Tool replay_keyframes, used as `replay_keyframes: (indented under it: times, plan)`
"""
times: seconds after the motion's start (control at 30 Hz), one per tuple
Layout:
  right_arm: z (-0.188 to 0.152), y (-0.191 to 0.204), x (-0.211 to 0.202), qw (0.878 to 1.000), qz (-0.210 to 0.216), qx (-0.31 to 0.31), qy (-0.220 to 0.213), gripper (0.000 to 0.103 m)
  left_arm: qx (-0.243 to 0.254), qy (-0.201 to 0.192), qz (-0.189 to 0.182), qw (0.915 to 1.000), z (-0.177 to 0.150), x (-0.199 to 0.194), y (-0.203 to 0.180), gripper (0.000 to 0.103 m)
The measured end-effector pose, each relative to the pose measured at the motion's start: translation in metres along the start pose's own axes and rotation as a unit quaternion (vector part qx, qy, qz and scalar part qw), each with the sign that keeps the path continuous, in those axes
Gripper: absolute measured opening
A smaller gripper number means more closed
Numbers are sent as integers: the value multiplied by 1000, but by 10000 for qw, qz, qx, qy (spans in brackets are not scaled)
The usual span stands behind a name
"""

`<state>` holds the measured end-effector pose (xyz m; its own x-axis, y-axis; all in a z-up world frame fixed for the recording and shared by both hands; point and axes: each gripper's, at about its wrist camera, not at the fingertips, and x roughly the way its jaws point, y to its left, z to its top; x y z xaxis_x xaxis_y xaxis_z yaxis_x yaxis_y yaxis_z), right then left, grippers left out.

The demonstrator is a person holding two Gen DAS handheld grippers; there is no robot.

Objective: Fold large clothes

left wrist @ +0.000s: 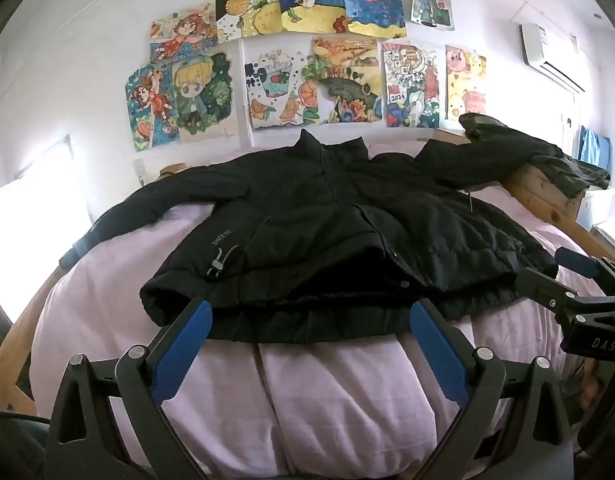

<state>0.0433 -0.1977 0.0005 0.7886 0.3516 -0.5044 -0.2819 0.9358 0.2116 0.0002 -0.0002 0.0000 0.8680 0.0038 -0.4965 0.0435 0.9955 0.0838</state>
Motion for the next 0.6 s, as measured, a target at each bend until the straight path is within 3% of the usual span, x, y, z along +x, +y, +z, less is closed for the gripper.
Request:
replay_keyframes:
  times: [0.6]
  plan:
    - [0,1,2,10000,-12,42,32,103,4,-1,9,10000,0,0,0,98]
